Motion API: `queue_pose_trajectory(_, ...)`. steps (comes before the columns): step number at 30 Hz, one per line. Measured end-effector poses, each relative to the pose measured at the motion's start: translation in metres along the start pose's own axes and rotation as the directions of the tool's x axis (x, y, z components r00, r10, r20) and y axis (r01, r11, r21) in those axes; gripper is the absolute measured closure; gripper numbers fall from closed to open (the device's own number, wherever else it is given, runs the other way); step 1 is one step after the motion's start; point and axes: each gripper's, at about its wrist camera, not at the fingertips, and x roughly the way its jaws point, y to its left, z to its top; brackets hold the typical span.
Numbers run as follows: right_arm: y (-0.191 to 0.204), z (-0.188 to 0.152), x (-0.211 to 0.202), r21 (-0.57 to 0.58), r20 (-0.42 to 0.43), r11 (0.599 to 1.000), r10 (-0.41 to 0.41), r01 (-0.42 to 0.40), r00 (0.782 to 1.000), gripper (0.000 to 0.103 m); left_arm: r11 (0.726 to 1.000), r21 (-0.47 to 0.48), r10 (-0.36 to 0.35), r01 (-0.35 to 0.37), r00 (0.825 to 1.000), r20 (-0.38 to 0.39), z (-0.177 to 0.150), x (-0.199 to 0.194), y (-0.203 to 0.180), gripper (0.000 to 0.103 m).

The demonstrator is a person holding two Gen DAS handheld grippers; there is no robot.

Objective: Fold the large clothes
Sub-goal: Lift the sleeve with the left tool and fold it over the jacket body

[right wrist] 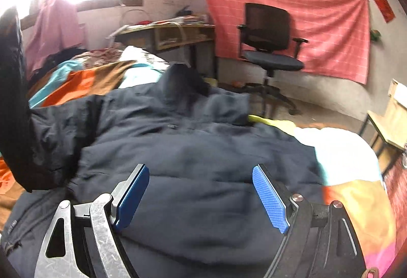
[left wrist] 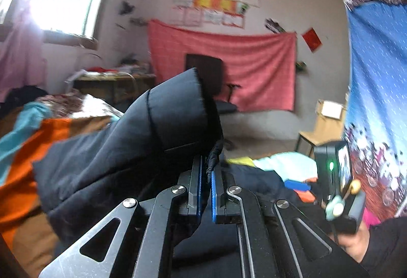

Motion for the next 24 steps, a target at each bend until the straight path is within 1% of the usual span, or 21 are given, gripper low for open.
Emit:
queue_pose_trajectory(2,-0.021,-0.006,-0.002,0.033,-0.011,0.999,-0.016,0.016,1.000,0.021,1.000,0.007,-0.027,0.027,0.999,-0.035,-0.011,0.013,-0.015,0.099)
queue_pose_trajectory(5,-0.047,-0.015,-0.004,0.082,-0.029,0.996,-0.024,0.026,0.999,0.021,0.997,0.012,-0.072,0.073,0.992,-0.107,-0.030,0.036,-0.033,0.099)
queue_pose_trajectory(8,-0.065,-0.024,-0.003,0.129,-0.049,0.991,-0.021,0.027,0.999,0.021,0.993,0.029,-0.105,0.111,0.981,-0.166,-0.050,0.056,-0.046,0.099)
queue_pose_trajectory(11,-0.084,-0.031,-0.001,0.195,-0.060,0.981,0.007,0.005,0.998,0.021,0.989,0.039,-0.133,0.145,0.966,-0.222,-0.065,0.072,-0.051,0.099)
queue_pose_trajectory(14,-0.098,-0.037,0.004,0.268,-0.057,0.961,0.089,-0.071,0.994,0.021,0.980,0.019,-0.185,0.199,0.938,-0.295,-0.080,0.087,-0.051,0.099)
queue_pose_trajectory(16,-0.105,-0.041,0.008,0.338,-0.043,0.929,0.177,-0.152,0.983,0.021,0.975,0.001,-0.210,0.223,0.921,-0.327,-0.088,0.095,-0.050,0.098)
queue_pose_trajectory(17,-0.108,-0.043,0.010,0.366,-0.044,0.915,0.199,-0.170,0.979,0.021,0.971,-0.004,-0.226,0.239,0.914,-0.337,-0.090,0.096,-0.048,0.095)
queue_pose_trajectory(19,-0.116,-0.047,0.014,0.425,-0.048,0.887,0.223,-0.182,0.974,0.021,0.966,-0.015,-0.249,0.260,0.905,-0.344,-0.087,0.094,-0.045,0.093)
queue_pose_trajectory(20,-0.120,-0.048,0.015,0.449,-0.047,0.874,0.231,-0.186,0.972,0.021,0.962,-0.023,-0.264,0.274,0.898,-0.353,-0.086,0.093,-0.043,0.089)
queue_pose_trajectory(21,-0.127,-0.051,0.016,0.486,-0.038,0.850,0.250,-0.201,0.968,0.021,0.955,-0.035,-0.288,0.295,0.888,-0.359,-0.085,0.090,-0.040,0.070)
queue_pose_trajectory(22,-0.131,-0.053,0.016,0.513,-0.022,0.829,0.270,-0.221,0.963,0.021,0.943,-0.058,-0.327,0.329,0.873,-0.362,-0.084,0.087,-0.038,0.059)
queue_pose_trajectory(23,-0.136,-0.054,0.016,0.541,-0.001,0.805,0.291,-0.244,0.957,0.021,0.932,-0.082,-0.358,0.353,0.867,-0.347,-0.083,0.084,-0.035,0.043)
queue_pose_trajectory(24,-0.142,-0.057,0.014,0.570,0.031,0.770,0.327,-0.285,0.945,0.021,0.927,-0.090,-0.371,0.363,0.867,-0.332,-0.081,0.079,-0.036,0.039)
